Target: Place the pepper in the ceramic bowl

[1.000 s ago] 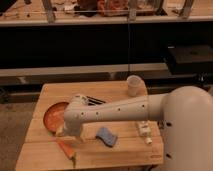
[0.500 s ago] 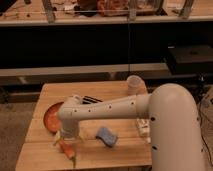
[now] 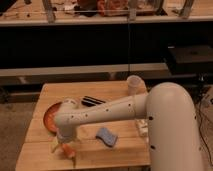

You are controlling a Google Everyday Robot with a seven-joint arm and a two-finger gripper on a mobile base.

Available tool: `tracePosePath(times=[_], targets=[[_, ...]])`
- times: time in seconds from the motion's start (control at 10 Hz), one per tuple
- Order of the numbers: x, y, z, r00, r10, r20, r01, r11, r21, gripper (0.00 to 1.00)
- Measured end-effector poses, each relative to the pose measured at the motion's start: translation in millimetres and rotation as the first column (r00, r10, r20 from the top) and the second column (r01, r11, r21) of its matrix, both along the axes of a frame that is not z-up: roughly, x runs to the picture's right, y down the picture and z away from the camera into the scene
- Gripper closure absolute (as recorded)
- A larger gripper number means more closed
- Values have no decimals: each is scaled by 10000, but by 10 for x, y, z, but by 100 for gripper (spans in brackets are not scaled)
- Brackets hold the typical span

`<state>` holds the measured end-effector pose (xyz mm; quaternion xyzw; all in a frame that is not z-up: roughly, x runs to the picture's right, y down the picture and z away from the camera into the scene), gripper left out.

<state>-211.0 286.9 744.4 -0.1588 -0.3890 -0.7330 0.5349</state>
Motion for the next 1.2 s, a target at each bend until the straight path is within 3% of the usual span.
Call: tracePosePath(times=[0.5,1.0,1.2], targets=[[-36,114,-29,9989,-392,-272,391,9992,-70,21],[47,297,15,9983,-297,-509,274,9986,-452,61],[72,286,-2,9977,-222,-633,197,9990,-410,63]])
